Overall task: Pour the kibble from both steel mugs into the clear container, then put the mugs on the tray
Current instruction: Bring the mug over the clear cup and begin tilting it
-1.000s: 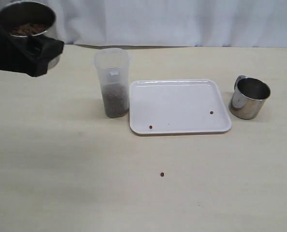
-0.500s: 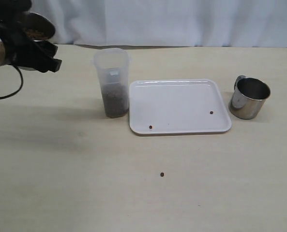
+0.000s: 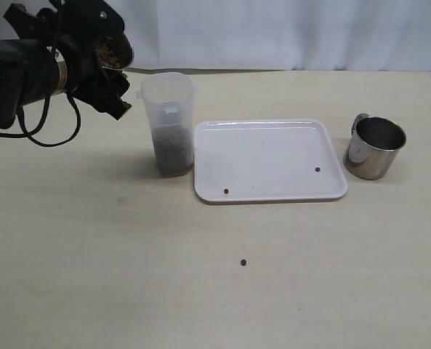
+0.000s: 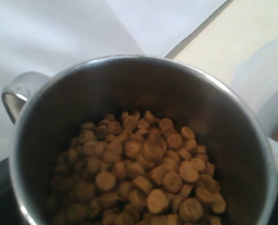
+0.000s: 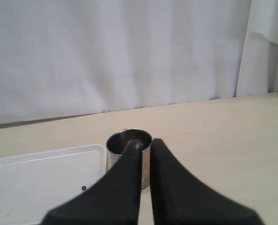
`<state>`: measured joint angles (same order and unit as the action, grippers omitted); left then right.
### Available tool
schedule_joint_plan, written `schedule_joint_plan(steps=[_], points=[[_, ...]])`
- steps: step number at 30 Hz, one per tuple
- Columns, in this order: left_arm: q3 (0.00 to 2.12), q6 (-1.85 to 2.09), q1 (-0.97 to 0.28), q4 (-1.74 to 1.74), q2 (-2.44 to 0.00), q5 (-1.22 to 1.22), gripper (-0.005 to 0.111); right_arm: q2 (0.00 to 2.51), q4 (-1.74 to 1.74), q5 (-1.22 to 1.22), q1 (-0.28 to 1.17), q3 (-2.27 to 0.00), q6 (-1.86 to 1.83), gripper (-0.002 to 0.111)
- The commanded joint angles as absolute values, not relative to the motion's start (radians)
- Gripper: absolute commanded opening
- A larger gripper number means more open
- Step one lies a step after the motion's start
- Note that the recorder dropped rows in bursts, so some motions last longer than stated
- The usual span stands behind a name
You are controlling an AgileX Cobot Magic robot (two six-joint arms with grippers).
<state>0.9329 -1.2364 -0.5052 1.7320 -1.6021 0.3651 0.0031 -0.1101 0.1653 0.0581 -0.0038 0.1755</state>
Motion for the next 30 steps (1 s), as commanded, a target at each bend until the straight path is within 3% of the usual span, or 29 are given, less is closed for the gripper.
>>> schedule_joint_plan(steps=[1,10,20,30], points=[[0.944,-1.22,-0.513,1.744,-1.598,0.378,0.0,0.0,-0.116,0.163,0.062,0.0,0.165,0.005],[0.945,-1.22,-0.515,1.744,-1.598,0.351,0.0,0.0,-0.116,0.163,0.062,0.0,0.165,0.005],[0.962,-1.147,-0.635,1.744,-1.598,0.541,0.0,0.0,-0.116,0.163,0.062,0.0,0.165,0.005],[0.971,-1.082,-0.632,1.744,-1.598,0.555,0.0,0.0,-0.116,0.163,0.062,0.0,0.165,0.005]])
